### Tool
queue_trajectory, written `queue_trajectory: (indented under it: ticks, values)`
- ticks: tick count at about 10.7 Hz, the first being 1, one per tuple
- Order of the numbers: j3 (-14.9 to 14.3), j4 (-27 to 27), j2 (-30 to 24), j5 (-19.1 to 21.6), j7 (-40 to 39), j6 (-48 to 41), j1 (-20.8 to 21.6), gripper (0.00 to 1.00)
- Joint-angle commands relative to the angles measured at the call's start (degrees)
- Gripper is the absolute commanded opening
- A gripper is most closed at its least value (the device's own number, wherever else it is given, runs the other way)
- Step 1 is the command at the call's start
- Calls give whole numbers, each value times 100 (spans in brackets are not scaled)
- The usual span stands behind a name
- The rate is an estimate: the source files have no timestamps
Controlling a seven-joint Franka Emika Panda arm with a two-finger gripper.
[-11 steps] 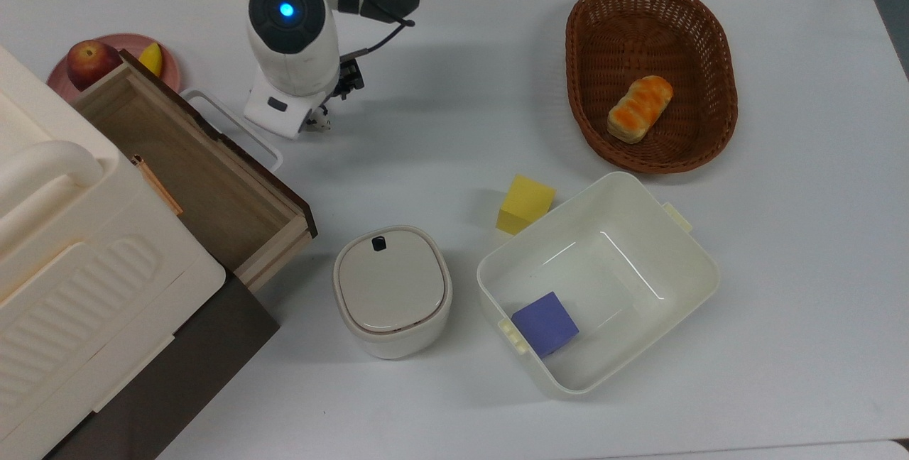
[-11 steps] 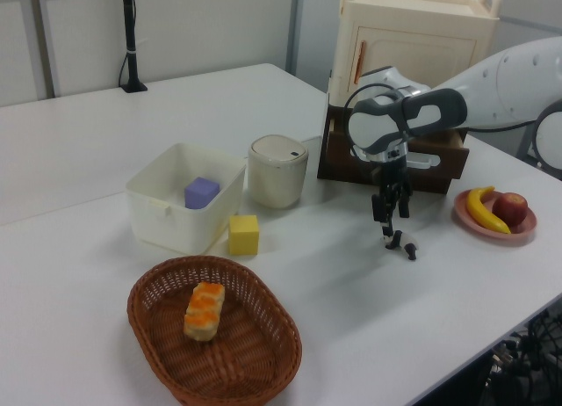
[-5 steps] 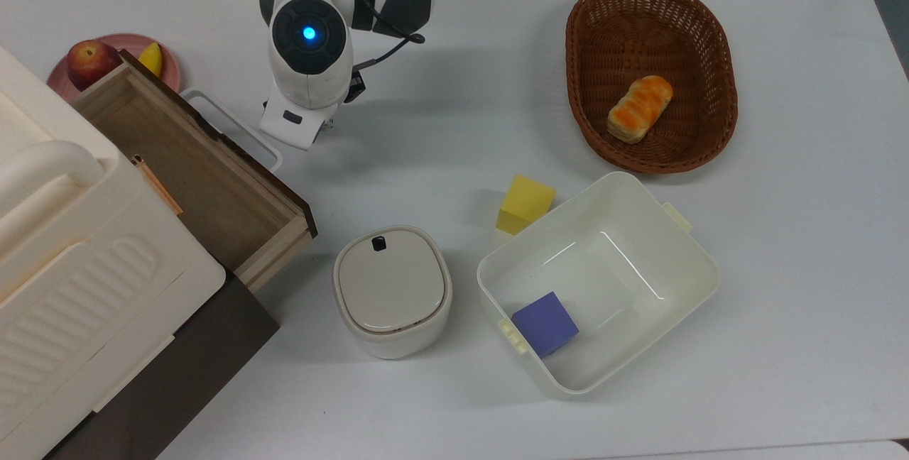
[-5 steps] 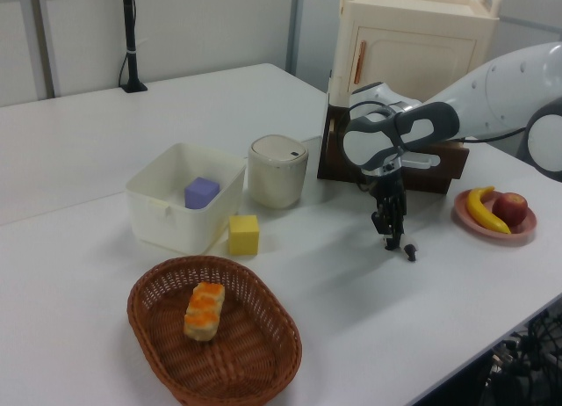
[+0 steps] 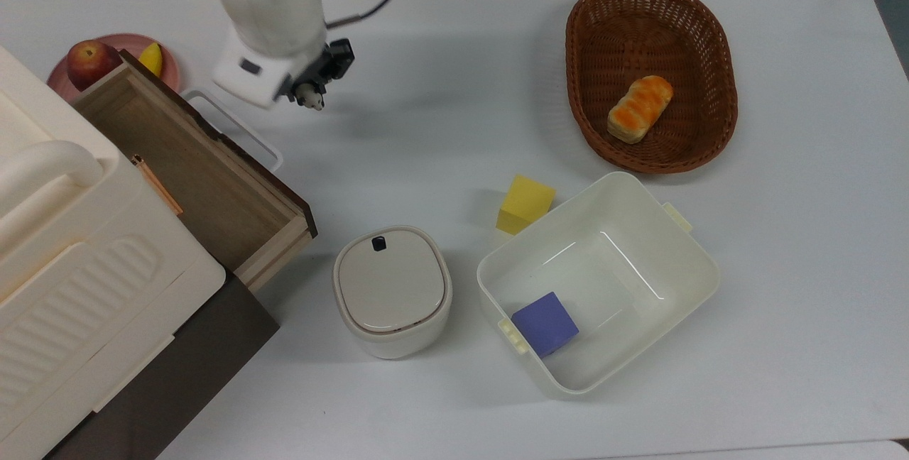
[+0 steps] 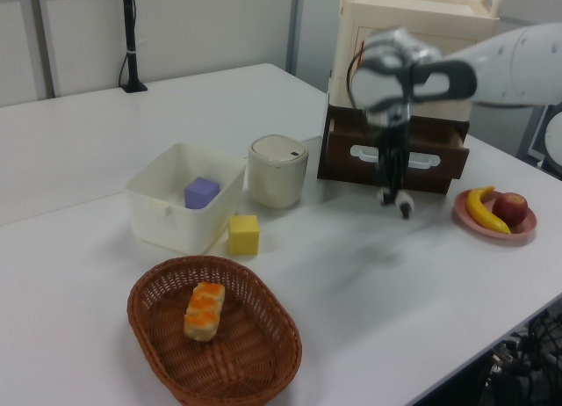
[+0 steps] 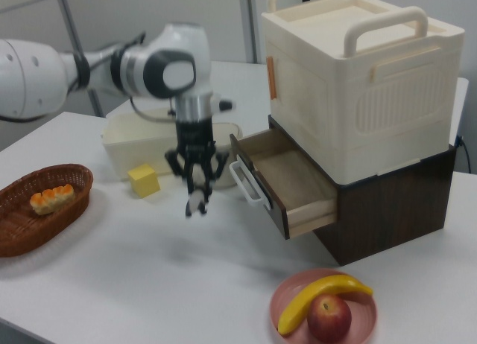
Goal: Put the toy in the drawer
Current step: 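Carry the panda toy over the open wooden drawer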
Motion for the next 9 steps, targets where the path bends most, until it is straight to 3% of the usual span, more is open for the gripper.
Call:
queue_trajectory:
  ticks: [1,4,9]
  values:
    - [-48,1064,-19,706,-87,-211,-482,0]
    - [-57,1225,-19,962,166,814,-966,0]
    - [-48,1172,191,928,782,2029,-1205,0]
